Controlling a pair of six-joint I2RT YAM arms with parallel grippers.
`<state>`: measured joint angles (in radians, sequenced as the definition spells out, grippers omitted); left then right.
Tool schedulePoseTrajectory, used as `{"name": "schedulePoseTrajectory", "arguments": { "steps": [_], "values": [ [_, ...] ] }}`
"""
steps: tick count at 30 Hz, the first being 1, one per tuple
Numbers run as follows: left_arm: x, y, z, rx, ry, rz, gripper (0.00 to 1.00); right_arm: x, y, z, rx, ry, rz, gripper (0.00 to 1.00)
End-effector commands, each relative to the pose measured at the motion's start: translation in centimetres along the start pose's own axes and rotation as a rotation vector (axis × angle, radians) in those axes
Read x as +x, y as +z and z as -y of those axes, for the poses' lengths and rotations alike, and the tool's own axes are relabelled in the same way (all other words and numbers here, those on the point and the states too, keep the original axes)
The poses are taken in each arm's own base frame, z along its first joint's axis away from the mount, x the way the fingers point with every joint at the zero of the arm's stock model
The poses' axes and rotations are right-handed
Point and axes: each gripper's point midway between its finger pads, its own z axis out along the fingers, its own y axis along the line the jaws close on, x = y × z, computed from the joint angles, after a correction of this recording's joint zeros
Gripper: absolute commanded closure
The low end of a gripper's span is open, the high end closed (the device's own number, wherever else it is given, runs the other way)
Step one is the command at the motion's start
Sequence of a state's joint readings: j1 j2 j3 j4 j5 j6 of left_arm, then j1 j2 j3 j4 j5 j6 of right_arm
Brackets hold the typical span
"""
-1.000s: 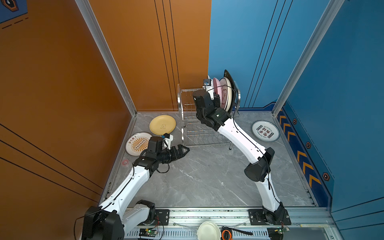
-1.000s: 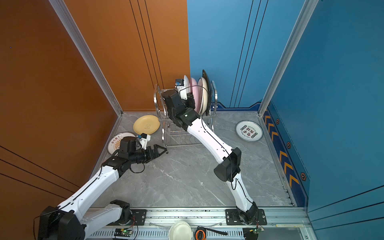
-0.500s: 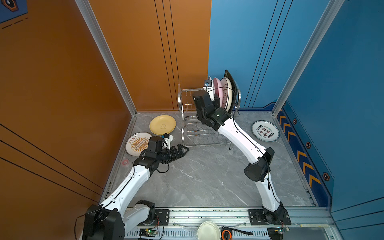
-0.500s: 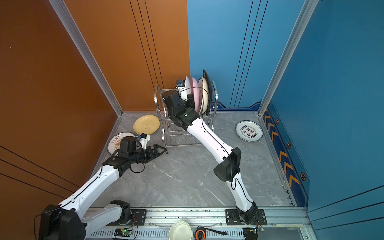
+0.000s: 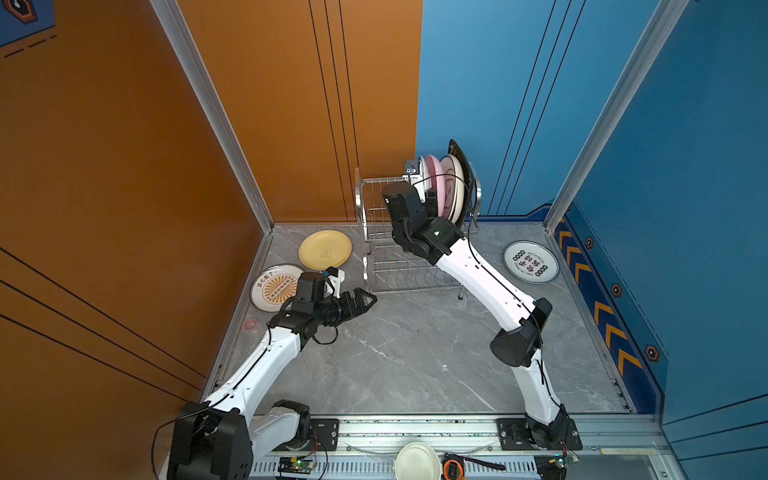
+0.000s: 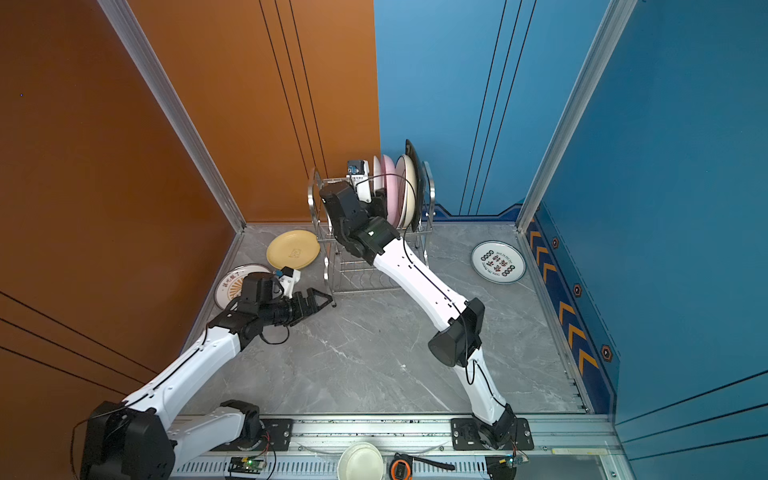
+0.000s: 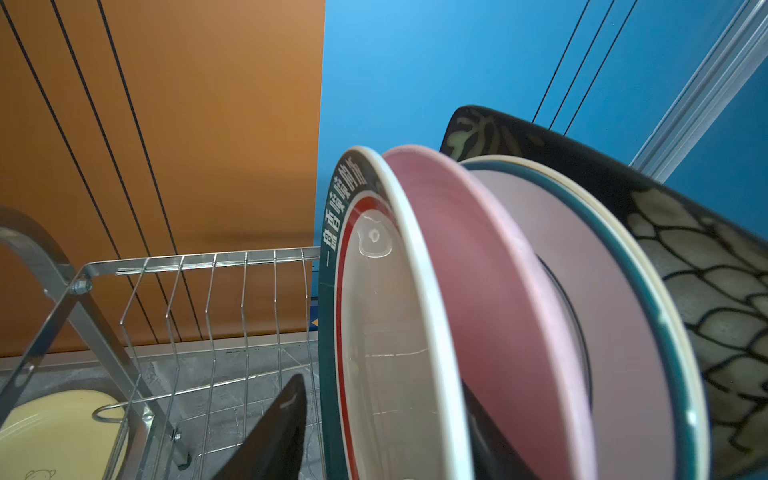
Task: Load the plates into the dish rack
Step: 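Lower the green-rimmed plate into the rack slot beside the pink plate, then open the right gripper and withdraw it from the rack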
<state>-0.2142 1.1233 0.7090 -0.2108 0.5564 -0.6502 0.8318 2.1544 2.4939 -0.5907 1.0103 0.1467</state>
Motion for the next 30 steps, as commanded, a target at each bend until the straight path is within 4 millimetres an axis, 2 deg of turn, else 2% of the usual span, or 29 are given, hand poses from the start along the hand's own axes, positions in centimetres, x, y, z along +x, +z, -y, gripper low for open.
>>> {"name": "schedulePoseTrajectory", "arguments": {
  "steps": [1, 5, 7, 11, 17, 20, 25, 28, 30],
  "values": [
    [-0.7, 0.1, -0.4, -0.015, 0.017, 0.019, 0.02, -2.4, -2.1, 1.8, -0.021, 0.027, 0.02, 0.42],
    [-1.5, 0.4, -0.2, -0.001, 0.036, 0.044, 0.02, -2.2, -2.9, 1.5, -0.043, 0.027, 0.009, 0.38],
    [-1.8, 0.6, -0.2, -0.003, 0.04, 0.047, 0.02, -3.2, -4.0, 2.2, -0.066, 0.054, 0.016, 0.37],
    [-2.4, 1.0, -0.3, -0.008, 0.051, 0.052, 0.02, -3.3, -5.9, 2.0, -0.134, 0.086, 0.003, 0.37],
    [-2.9, 2.0, -0.4, -0.01, 0.061, 0.043, 0.02, -2.5, -9.1, 1.5, -0.278, 0.139, -0.068, 0.37],
    [-3.1, 2.5, -0.5, -0.008, 0.063, 0.043, 0.02, -1.2, -10.6, 1.1, -0.353, 0.147, -0.131, 0.37],
    [-3.4, 3.3, -0.3, -0.009, 0.077, 0.032, 0.02, 2.1, -12.8, 1.4, -0.46, 0.187, -0.248, 0.37],
    [-3.2, 4.0, -0.4, -0.009, 0.081, 0.019, 0.01, 4.3, -13.9, 2.3, -0.497, 0.184, -0.3, 0.37],
    [-3.0, 4.5, -0.2, -0.004, 0.083, 0.007, 0.0, 5.5, -14.3, 3.6, -0.497, 0.197, -0.321, 0.37]
  ]
}}
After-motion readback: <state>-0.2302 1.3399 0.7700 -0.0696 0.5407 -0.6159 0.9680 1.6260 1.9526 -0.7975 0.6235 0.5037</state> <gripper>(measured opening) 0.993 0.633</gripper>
